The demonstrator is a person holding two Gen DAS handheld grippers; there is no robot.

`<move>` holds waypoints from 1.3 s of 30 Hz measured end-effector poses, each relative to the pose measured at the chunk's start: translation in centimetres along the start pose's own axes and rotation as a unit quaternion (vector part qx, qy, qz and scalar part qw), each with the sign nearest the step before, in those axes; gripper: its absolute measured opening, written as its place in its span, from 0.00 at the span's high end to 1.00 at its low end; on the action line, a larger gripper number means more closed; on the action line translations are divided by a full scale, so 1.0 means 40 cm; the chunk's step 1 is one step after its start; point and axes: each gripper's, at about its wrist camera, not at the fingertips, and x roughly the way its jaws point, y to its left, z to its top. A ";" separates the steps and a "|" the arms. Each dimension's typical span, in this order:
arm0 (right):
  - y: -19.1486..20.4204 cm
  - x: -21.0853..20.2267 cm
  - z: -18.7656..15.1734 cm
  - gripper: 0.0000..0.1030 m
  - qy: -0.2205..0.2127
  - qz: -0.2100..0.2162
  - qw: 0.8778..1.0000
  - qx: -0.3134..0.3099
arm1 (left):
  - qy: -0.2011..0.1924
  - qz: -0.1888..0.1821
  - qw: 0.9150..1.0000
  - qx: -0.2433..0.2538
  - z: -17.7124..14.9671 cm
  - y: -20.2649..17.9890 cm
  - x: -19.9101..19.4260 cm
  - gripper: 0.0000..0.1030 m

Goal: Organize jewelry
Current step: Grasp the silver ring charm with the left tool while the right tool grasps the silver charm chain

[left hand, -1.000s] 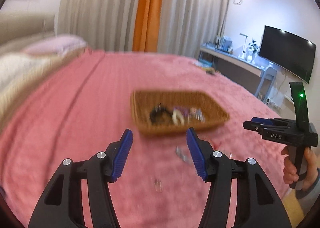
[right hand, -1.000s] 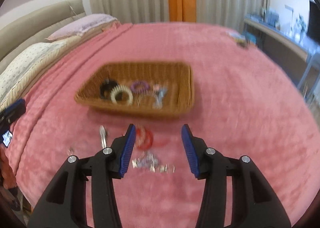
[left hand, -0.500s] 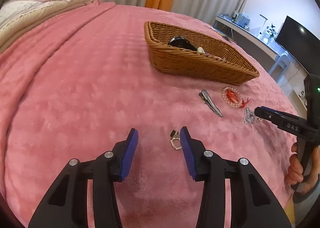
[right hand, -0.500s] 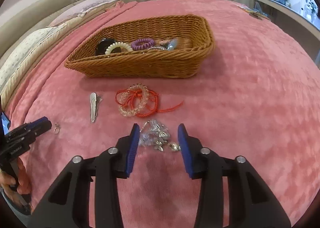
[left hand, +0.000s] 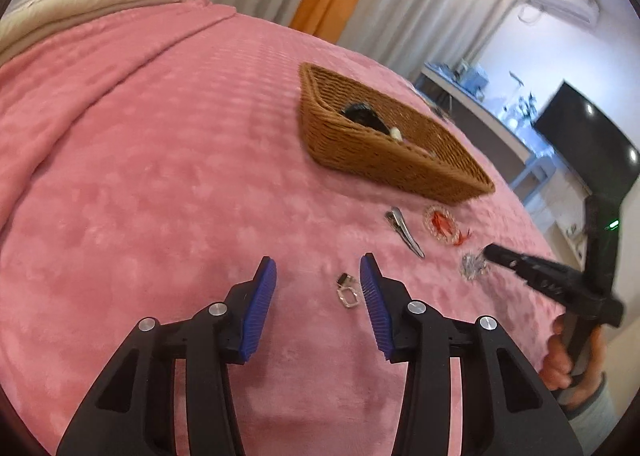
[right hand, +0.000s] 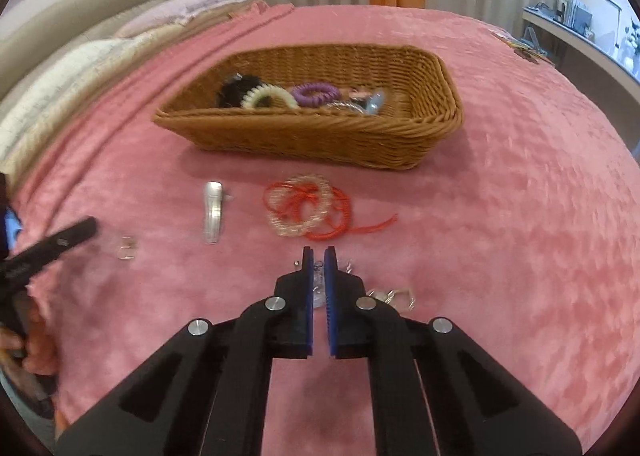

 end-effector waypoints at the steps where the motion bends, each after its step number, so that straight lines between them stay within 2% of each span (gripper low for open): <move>1: 0.003 -0.012 -0.003 0.96 -0.003 0.006 1.000 0.002 | 0.007 0.004 1.000 0.013 0.002 -0.016 0.009 0.60; 6: -0.001 -0.060 -0.043 0.96 -0.002 0.038 0.999 0.021 | 0.059 0.048 0.995 0.065 -0.005 -0.071 0.074 0.60; 9: -0.014 -0.063 -0.079 0.96 0.006 0.046 0.998 0.029 | 0.063 0.071 0.991 0.092 -0.011 -0.095 0.089 0.74; 10: -0.016 -0.062 -0.092 0.96 0.009 0.047 0.999 0.027 | 0.063 0.074 0.991 0.095 -0.011 -0.099 0.091 0.84; 11: -0.017 -0.061 -0.105 0.96 0.011 0.045 0.999 0.023 | 0.062 0.072 0.991 0.094 -0.014 -0.099 0.091 0.87; 15: -0.012 -0.069 -0.149 0.96 0.014 0.036 0.999 0.008 | 0.054 0.056 0.994 0.078 -0.019 -0.081 0.080 0.87; 19: -0.030 -0.080 -0.165 0.96 0.015 0.038 0.999 0.019 | 0.048 0.047 0.995 0.073 -0.022 -0.073 0.080 0.87; 22: -0.043 -0.061 -0.146 0.84 0.025 0.043 0.998 0.034 | 0.043 0.053 0.994 0.081 -0.027 -0.080 0.082 0.87; 24: -0.044 -0.050 -0.134 0.70 0.027 0.040 0.998 0.036 | 0.041 0.055 0.994 0.085 -0.030 -0.084 0.082 0.87; 26: -0.037 -0.039 -0.117 0.67 0.029 0.051 0.998 0.036 | 0.038 0.055 0.994 0.087 -0.032 -0.085 0.081 0.87; 35: -0.028 0.043 -0.070 0.69 0.038 0.012 0.998 0.042 | 0.034 0.047 0.995 0.082 -0.035 -0.077 0.080 0.87; 38: -0.021 0.035 -0.073 0.93 0.027 0.017 0.999 0.034 | 0.032 0.044 0.995 0.081 -0.034 -0.075 0.077 0.87; 39: -0.018 0.024 -0.076 0.93 0.019 0.020 0.999 0.030 | 0.030 0.041 0.996 0.080 -0.034 -0.073 0.074 0.87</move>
